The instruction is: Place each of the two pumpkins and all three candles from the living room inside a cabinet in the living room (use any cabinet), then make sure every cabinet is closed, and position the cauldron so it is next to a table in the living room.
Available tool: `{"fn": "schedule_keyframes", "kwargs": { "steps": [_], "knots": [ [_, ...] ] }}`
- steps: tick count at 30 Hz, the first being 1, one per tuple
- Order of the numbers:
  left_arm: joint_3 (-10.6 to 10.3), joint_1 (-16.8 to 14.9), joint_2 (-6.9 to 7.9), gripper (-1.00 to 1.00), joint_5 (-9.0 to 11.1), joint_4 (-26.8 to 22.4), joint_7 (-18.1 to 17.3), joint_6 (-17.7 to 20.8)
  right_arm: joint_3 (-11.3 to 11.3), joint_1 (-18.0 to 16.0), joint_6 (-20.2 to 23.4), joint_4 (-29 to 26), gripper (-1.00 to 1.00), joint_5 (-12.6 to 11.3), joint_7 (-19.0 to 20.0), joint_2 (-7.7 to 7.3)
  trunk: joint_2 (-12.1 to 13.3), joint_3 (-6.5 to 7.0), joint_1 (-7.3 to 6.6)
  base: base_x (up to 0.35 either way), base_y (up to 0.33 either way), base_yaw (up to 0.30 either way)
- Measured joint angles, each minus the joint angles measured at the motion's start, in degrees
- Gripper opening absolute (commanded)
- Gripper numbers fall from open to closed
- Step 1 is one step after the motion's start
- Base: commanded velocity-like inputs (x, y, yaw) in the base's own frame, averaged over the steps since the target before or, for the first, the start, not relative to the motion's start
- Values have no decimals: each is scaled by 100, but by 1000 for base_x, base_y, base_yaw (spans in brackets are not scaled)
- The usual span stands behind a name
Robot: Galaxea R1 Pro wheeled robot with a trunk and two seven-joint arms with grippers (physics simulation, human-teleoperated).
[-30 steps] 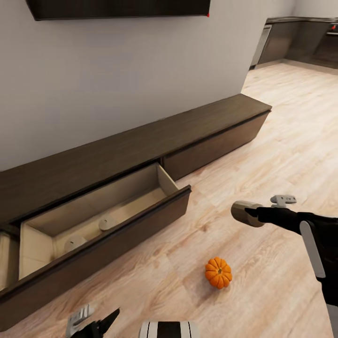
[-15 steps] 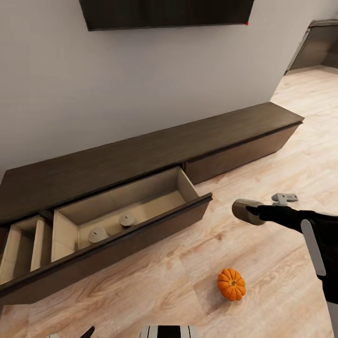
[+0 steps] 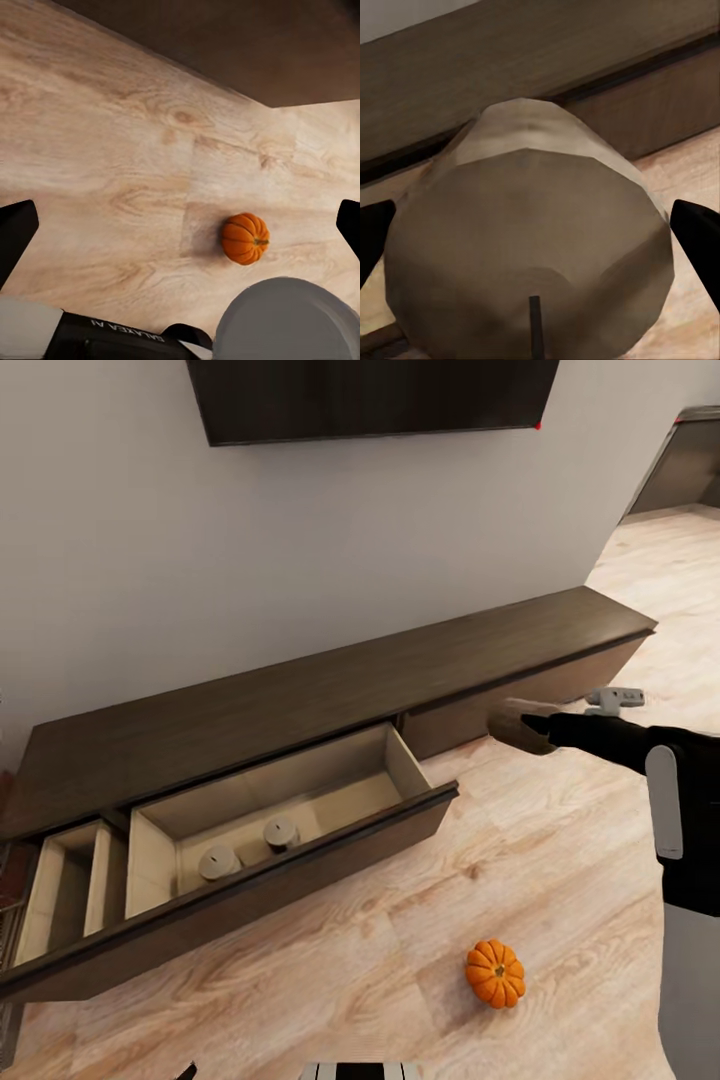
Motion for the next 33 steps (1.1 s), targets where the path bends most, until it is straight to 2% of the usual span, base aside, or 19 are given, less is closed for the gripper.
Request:
{"fn": "schedule_keyframes", "kwargs": {
  "steps": [1, 2, 4, 5, 8, 12, 13, 14, 16, 17, 19, 22, 24, 26, 33],
  "knots": [
    [-1, 3, -50, 100, 0, 83, -11, -4, 81, -8, 4, 1, -100, -39, -6, 171, 40, 18, -22, 0, 0, 1],
    [-1, 3, -74, 100, -2, 130, -20, -6, 145, -4, 4, -1, -100, -186, -12, 265, 80, 36, -44, 0, 0, 0],
    [9, 7, -187, 100, -11, 232, -38, -8, 304, 25, -5, 2, -100, 33, 0, 459, 161, 71, -88, 0, 0, 0],
    [14, 7, -238, 100, -15, 257, -43, -9, 354, 31, 3, -1, -100, -137, -5, 502, 200, 90, -110, 0, 0, 0],
    [33, 8, -439, 100, -27, 342, -17, -10, 481, 63, 0, 0, -100, -25, 6, 673, 321, 143, -176, 0, 0, 0],
    [40, 2, -537, 100, -25, 395, -22, -9, 547, 173, 2, 0, -100, -39, 3, 906, 481, 215, -264, 0, 0, 0],
    [41, -2, -546, 100, -22, 407, -42, -7, 574, 240, 0, 2, -100, 23, -3, 1047, 522, 233, -285, 0, 0, 0],
    [42, -3, -548, 100, -21, 412, -50, -6, 590, 265, 2, 0, -100, -57, -10, 1107, 561, 251, -308, 0, 0, 0],
    [43, -6, -552, 100, -20, 426, -60, -4, 643, 322, -2, 1, -100, 52, -12, 1227, 642, 287, -351, 0, 0, 0],
    [43, -6, -553, 100, -20, 432, -55, -5, 692, 335, 2, 0, -100, -9, -17, 1254, 682, 305, -374, 0, 0, 0],
    [44, -7, -559, 100, -23, 458, -50, -7, 834, 356, 2, 0, -100, 31, -17, 1290, 762, 341, -418, 0, 0, 0],
    [44, -9, -566, 100, -22, 547, -67, -10, 1212, 407, 6, 11, -100, -47, -18, 1348, 882, 395, -483, 0, 0, 0],
    [45, -8, -564, 100, -16, 579, -70, -10, 1284, 421, 3, 28, -100, 43, -21, 1361, 963, 431, -527, 0, 0, 0],
    [45, -8, -555, 100, -10, 597, -81, -11, 1319, 437, 6, 26, -100, -8, -25, 1368, 1043, 467, -571, 0, 0, 0],
    [45, 21, -527, 100, -3, 613, -236, -100, 1365, 494, 5, 12, -100, 34, -33, 1380, 1323, 593, -725, 0, 0, 10]
  ]
}}
